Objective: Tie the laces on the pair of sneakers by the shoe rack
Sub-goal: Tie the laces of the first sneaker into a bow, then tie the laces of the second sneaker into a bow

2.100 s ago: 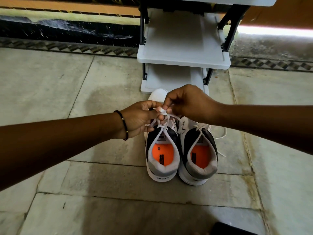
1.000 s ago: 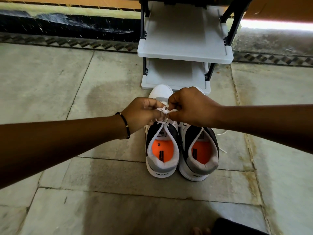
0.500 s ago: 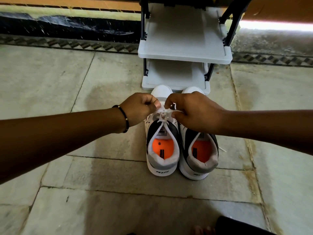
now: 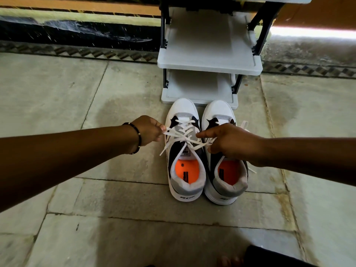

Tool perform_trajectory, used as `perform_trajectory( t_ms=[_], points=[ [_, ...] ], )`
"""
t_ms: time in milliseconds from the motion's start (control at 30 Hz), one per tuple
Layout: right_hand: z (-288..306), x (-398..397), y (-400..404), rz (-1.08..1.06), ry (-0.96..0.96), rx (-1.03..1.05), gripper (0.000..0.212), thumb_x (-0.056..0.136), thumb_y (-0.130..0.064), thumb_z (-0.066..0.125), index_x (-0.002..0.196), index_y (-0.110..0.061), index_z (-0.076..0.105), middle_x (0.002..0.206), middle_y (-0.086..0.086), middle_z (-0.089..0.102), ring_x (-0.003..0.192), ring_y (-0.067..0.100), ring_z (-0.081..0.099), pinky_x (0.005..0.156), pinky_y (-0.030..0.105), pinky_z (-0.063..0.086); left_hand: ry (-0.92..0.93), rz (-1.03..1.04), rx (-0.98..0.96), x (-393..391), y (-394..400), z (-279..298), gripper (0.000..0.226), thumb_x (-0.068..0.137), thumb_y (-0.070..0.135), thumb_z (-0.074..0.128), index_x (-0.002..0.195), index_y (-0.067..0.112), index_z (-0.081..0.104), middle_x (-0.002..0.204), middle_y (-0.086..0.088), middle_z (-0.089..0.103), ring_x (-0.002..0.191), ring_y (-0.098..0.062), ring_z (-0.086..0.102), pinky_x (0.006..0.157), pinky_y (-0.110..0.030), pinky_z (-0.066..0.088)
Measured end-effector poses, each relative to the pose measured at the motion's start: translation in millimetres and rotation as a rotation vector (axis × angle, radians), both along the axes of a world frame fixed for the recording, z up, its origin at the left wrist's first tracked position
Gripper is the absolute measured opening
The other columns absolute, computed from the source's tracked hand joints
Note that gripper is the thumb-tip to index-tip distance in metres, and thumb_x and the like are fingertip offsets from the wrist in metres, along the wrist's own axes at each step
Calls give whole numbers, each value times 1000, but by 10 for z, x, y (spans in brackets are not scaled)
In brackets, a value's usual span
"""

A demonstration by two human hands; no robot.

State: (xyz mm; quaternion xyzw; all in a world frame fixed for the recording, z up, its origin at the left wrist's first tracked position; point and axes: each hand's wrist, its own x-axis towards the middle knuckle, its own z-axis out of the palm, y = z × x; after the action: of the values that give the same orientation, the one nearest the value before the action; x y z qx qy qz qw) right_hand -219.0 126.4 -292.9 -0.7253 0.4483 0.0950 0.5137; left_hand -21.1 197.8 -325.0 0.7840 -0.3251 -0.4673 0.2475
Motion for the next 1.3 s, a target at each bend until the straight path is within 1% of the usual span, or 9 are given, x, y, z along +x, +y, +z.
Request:
perform_trajectory(
  t_ms=[100, 233, 367, 633, 733, 867, 967, 1100, 1300],
  points=[
    [-7, -20, 3, -48, -22, 50, 46, 83, 3, 55, 122, -21, 60, 35, -12, 46, 34, 5, 28, 37, 18, 24, -31, 20, 0, 11, -41, -4, 24, 91, 17, 49, 67, 14, 53, 69, -1, 53, 62, -8, 51, 28, -5, 30],
    [5, -21, 37, -35, -47, 51, 41, 83, 5, 55, 118, -15, 61, 94, 5, 72, 51, 14, 38, 39, 17, 29, -40, 45, 13, 32, -62, -14, 25, 91, 15, 50, 66, 13, 52, 67, -2, 52, 61, -8, 51, 25, -6, 27],
    [-23, -47, 53, -63, -64, 55, 44, 84, 6, 53, 121, -16, 61, 41, -25, 53, 33, -7, 47, 33, 5, 30, -32, 37, 48, 31, -54, -48, 25, 91, 15, 49, 66, 13, 51, 69, -1, 51, 62, -8, 50, 26, -6, 29],
    [-48, -62, 65, -81, -20, 51, 50, 84, -1, 57, 128, -23, 55, 32, -10, 49, 29, 4, 36, 37, 16, 34, -29, 34, 7, 1, -62, -63, 16, 91, 16, 48, 80, 6, 55, 86, -11, 56, 65, -12, 53, 32, -8, 35],
    [45, -157, 22, 35, 7, 2, 58, 84, -10, 63, 137, -22, 43, 46, -5, 65, 41, -2, 56, 53, 16, 42, -149, -70, -59, -84, -47, -26, 22, 88, 25, 54, 96, 4, 59, 90, -11, 58, 85, -22, 54, 56, -21, 43],
    [166, -348, -152, 22, 23, -77, 57, 77, -8, 70, 128, -24, 48, 79, 7, 71, 46, 7, 54, 39, 21, 39, -474, -509, -188, -420, 78, 64, 71, 65, 62, 52, 124, 25, 42, 136, -4, 41, 126, -26, 35, 103, -42, 35],
    [143, -470, -265, -58, 38, -75, 32, 77, -2, 68, 106, -12, 57, 79, 11, 67, 52, 18, 51, 42, 29, 40, -649, -812, -222, -686, 111, 53, 79, 62, 72, 46, 129, 33, 35, 144, 5, 31, 139, -21, 15, 110, -51, 15],
    [48, -602, -270, 84, 197, -85, 9, 79, -6, 67, 85, -11, 62, 79, 12, 64, 57, 19, 54, 42, 25, 42, -705, -903, -69, -825, 21, -43, 71, 66, 73, 50, 124, 32, 44, 147, 4, 29, 144, -24, 0, 111, -60, 3],
    [-41, -682, -161, 311, 337, -331, 20, 82, -24, 66, 97, -12, 57, 72, -7, 48, 71, 16, 51, 52, 19, 40, -748, -914, -130, -669, 78, -126, 60, 65, 75, 45, 114, 40, 47, 143, 15, 33, 143, -20, 5, 109, -62, 6]
  ],
)
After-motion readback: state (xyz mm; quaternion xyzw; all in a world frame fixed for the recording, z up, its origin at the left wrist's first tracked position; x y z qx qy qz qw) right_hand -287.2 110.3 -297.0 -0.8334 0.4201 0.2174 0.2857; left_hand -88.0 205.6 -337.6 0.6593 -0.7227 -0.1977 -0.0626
